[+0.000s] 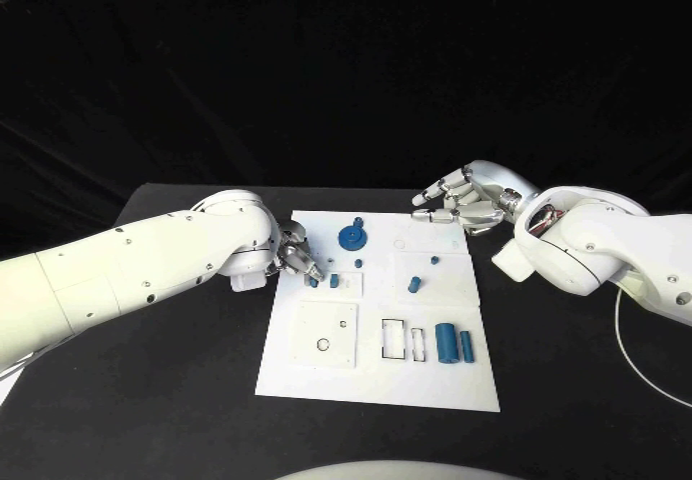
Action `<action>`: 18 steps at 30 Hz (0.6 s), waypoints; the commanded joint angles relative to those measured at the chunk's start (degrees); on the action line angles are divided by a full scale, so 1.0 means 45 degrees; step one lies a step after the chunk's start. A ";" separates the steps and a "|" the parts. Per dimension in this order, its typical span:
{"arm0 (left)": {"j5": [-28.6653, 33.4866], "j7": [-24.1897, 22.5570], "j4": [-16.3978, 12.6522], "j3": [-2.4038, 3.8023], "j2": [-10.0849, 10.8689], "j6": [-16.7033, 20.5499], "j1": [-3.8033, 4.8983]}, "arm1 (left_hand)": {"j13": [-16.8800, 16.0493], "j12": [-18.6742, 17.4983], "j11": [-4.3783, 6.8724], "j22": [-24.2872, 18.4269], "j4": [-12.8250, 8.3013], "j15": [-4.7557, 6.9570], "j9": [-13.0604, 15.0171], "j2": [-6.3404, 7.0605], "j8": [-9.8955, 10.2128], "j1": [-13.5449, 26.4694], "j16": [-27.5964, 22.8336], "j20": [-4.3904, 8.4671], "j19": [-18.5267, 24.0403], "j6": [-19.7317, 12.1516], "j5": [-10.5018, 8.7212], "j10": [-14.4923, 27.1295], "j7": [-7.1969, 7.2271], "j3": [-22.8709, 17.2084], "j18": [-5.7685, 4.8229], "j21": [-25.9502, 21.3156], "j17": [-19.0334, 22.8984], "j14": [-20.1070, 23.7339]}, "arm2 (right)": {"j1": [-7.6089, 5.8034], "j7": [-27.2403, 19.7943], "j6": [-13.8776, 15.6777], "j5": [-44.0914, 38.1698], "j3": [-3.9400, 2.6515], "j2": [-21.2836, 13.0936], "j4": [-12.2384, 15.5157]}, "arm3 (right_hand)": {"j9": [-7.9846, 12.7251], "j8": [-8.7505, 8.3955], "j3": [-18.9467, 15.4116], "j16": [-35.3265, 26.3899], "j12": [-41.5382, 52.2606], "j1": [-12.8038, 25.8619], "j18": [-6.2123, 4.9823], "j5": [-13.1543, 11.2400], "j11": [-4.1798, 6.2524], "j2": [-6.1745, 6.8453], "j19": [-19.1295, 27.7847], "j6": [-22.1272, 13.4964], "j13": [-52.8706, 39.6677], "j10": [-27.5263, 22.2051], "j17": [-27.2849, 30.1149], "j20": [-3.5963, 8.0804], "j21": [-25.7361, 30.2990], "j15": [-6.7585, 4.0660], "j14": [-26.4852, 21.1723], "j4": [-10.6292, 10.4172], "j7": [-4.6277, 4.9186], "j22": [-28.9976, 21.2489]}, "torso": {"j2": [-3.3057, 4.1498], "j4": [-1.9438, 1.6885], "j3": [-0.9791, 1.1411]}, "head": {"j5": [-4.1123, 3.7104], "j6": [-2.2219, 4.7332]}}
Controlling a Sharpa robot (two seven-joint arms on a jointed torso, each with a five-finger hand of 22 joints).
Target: Assemble the parts on the task board
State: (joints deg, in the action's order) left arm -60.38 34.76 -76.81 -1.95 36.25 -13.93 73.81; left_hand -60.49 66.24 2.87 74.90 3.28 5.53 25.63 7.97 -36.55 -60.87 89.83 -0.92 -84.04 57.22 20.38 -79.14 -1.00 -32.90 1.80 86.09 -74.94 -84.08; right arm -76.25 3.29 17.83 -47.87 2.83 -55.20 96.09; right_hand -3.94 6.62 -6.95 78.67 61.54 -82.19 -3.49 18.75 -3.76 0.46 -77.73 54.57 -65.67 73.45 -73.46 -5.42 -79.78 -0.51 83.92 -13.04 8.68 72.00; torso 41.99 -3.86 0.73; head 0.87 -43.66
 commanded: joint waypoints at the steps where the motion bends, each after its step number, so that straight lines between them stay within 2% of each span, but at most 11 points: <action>1: -0.0127 0.0331 0.0069 -0.0078 -0.0003 -0.0199 -0.0116 | -0.0029 0.0056 0.0015 0.2709 0.0091 0.0091 -0.0026 0.0043 0.0073 0.0287 0.0039 0.0118 -0.1056 0.0136 0.0017 -0.0042 0.0006 0.0298 -0.0195 0.0100 -0.3348 -0.1316 | 0.0008 -0.0113 -0.0115 -0.0015 -0.0001 0.0001 0.0015 | -0.0020 0.0072 -0.0020 -0.0056 -0.0029 -0.0031 -0.0181 0.0071 0.0077 -0.0069 0.0107 0.0041 0.0019 0.0004 0.0021 -0.0016 0.0058 -0.0073 0.0583 0.0068 -0.0048 -0.0024 | -0.0001 0.0004 0.0002 | 0.0005 0.0019; 4: -0.0146 0.0331 0.0047 -0.0065 0.0041 -0.0113 -0.0135 | -0.0080 0.0078 0.0020 0.2744 0.0475 0.0095 -0.0069 0.0238 0.0127 0.0815 0.0039 0.0119 -0.1068 0.0286 -0.0047 -0.0060 0.0007 0.1153 -0.0206 0.0134 -0.3348 -0.1316 | 0.0008 -0.0123 -0.0116 -0.0010 -0.0001 0.0000 0.0011 | -0.0020 0.0071 -0.0022 -0.0064 -0.0032 -0.0030 -0.0184 0.0071 0.0077 -0.0069 0.0115 0.0040 0.0022 0.0001 0.0031 -0.0016 0.0065 -0.0073 0.0581 0.0068 -0.0048 -0.0035 | -0.0001 0.0004 -0.0001 | 0.0005 0.0019; 6: -0.0154 0.0324 -0.0008 -0.0050 0.0108 0.0010 -0.0153 | -0.0113 0.0078 0.0034 0.2787 0.0768 0.0113 -0.0124 0.0277 0.0217 0.1034 0.0039 0.0137 -0.1084 0.0382 -0.0059 -0.0058 0.0029 0.2183 -0.0217 0.0176 -0.3348 -0.1316 | 0.0008 -0.0127 -0.0121 -0.0005 -0.0001 -0.0001 0.0010 | -0.0020 0.0071 -0.0023 -0.0070 -0.0035 -0.0029 -0.0186 0.0072 0.0076 -0.0069 0.0122 0.0040 0.0024 -0.0001 0.0039 -0.0016 0.0070 -0.0073 0.0579 0.0067 -0.0047 -0.0044 | 0.0000 0.0003 -0.0002 | -0.0010 0.0026; 7: -0.0156 0.0320 -0.0038 -0.0045 0.0140 0.0072 -0.0157 | -0.0119 0.0076 0.0017 0.2797 0.0865 0.0108 -0.0134 0.0319 0.0231 0.1130 0.0039 0.0146 -0.1088 0.0411 -0.0266 -0.0056 0.0006 0.2450 -0.0220 0.0186 -0.3348 -0.1316 | 0.0008 -0.0127 -0.0123 -0.0004 -0.0001 -0.0002 0.0009 | -0.0020 0.0071 -0.0023 -0.0070 -0.0035 -0.0029 -0.0186 0.0072 0.0076 -0.0069 0.0122 0.0040 0.0024 -0.0001 0.0039 -0.0016 0.0070 -0.0073 0.0579 0.0067 -0.0047 -0.0044 | 0.0003 0.0002 0.0000 | -0.0013 0.0025; 10: -0.0156 0.0291 -0.0141 -0.0031 0.0247 0.0320 -0.0166 | -0.0148 0.0073 0.0014 0.2803 0.1124 0.0111 -0.0182 0.0199 0.0314 0.1157 0.0039 0.0144 -0.1090 0.0457 -0.1517 -0.0055 0.0004 0.3173 -0.0220 0.0186 -0.3348 -0.1316 | 0.0009 -0.0127 -0.0132 -0.0002 -0.0001 -0.0003 0.0006 | -0.0020 0.0071 -0.0023 -0.0070 -0.0035 -0.0029 -0.0186 0.0072 0.0076 -0.0069 0.0122 0.0040 0.0024 -0.0001 0.0039 -0.0016 0.0070 -0.0073 0.0579 0.0067 -0.0047 -0.0044 | 0.0004 0.0005 -0.0002 | -0.0022 0.0036; 15: 0.0162 0.0139 -0.0368 0.0040 0.0535 0.0867 -0.0173 | -0.0221 0.0099 0.0014 0.2833 0.1498 0.0117 -0.0230 0.0067 0.0402 0.1085 0.0039 0.0153 -0.1102 0.0505 -0.1954 -0.0070 0.0011 0.3991 -0.0227 0.0212 -0.3348 -0.1316 | 0.0016 -0.0112 -0.0126 -0.0004 0.0000 0.0005 -0.0008 | -0.0019 0.0070 -0.0027 -0.0049 -0.0020 -0.0028 -0.0185 0.0074 0.0076 -0.0069 0.0118 0.0036 0.0012 0.0006 0.0008 -0.0016 0.0068 -0.0072 0.0585 0.0068 -0.0046 -0.0039 | -0.0006 0.0017 -0.0005 | -0.0053 0.0052; 18: 0.0403 -0.0100 -0.0465 0.0115 0.0720 0.1475 -0.0174 | -0.0144 0.0011 0.0009 0.2796 0.1805 0.0118 -0.0250 -0.0032 0.0450 0.1083 0.0039 0.0157 -0.1085 0.0491 -0.2232 -0.0020 0.0002 0.4483 -0.0214 0.0158 -0.3348 -0.1316 | 0.0022 -0.0109 -0.0118 -0.0006 0.0000 0.0004 -0.0015 | -0.0019 0.0070 -0.0027 -0.0049 -0.0020 -0.0028 -0.0185 0.0074 0.0076 -0.0069 0.0118 0.0036 0.0012 0.0006 0.0008 -0.0016 0.0068 -0.0072 0.0585 0.0068 -0.0046 -0.0039 | -0.0012 -0.0006 0.0001 | -0.0096 0.0067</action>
State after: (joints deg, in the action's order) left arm -60.06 35.01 -78.63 -1.54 39.29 -11.00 73.06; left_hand -61.19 66.51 2.97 74.94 11.29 5.73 24.55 8.22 -34.35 -56.01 89.83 -0.51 -84.04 59.26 10.50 -79.23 -0.80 -13.01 1.80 86.70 -74.92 -83.87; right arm -76.21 3.25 17.83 -47.83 2.83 -55.21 96.01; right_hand -3.94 6.62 -6.95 78.67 61.54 -82.19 -3.49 18.75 -3.76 0.46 -77.43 54.57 -65.58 73.45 -73.32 -5.55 -79.78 -0.51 83.92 -13.04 8.68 71.86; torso 41.97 -3.83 0.71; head 0.59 -43.40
